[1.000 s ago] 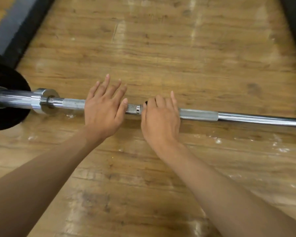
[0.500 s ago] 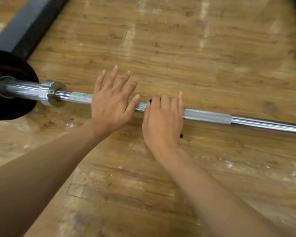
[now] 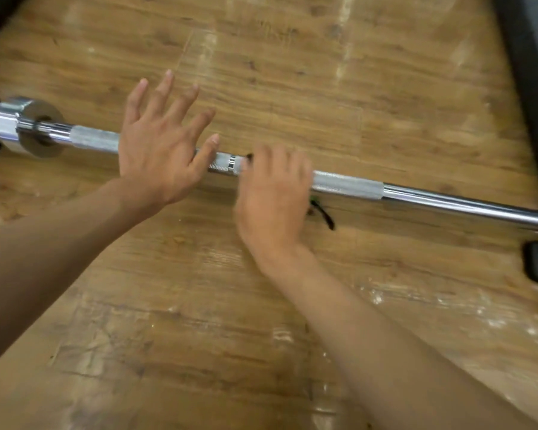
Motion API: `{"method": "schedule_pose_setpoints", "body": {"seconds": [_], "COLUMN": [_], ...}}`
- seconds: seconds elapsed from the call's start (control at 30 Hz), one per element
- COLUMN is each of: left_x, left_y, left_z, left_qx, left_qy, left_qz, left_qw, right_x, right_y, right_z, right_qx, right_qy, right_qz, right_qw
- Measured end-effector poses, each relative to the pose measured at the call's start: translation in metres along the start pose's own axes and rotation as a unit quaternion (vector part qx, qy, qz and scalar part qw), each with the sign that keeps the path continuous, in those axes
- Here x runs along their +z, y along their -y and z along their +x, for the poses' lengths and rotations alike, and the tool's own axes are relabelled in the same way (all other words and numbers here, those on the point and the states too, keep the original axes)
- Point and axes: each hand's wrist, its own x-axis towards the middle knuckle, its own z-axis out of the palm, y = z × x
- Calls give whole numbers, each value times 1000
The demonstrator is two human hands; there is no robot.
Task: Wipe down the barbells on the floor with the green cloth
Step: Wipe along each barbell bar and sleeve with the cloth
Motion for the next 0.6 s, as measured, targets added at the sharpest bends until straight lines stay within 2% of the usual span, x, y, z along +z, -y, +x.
{"method": "schedule_pose_setpoints", "body": {"seconds": [0.07, 0.17, 0.23, 0.33, 0.37, 0.43, 0.53, 0.6], "left_x": [0, -2, -4, -5, -5, -6, -9, -12], "left_y": [0, -1, -3, -4, -5, -5, -7, -8], "left_z": [1, -4, -9, -20, -24, -31, -42, -51], "left_qx": [4, 6, 6, -7, -8, -4, 6, 8], "left_qy": [2, -2, -3, -5, -6, -8, -13, -13], "left_qz": [2, -2, -6, -3, -1, -3, -16, -19], "left_qw": [1000, 1000, 1000, 1000, 1000, 1000, 1000, 1000], "right_x": [6, -23, -49, -74, -72, -58, -34, -30], "right_y": [5, -57, -119, -164, -155, -109, -19, 8], "right_z": [3, -6, -15, -19, -20, -21, -24, -27], "right_qx": [-59, -103, -45, 120, 163, 155, 58, -29], "right_qy": [11, 37, 23, 6, 6, 11, 42, 84], "right_qz": [17, -26, -61, -103, -105, -91, -18, 6], "right_qw": [998, 994, 997, 987, 981, 984, 997, 996]}}
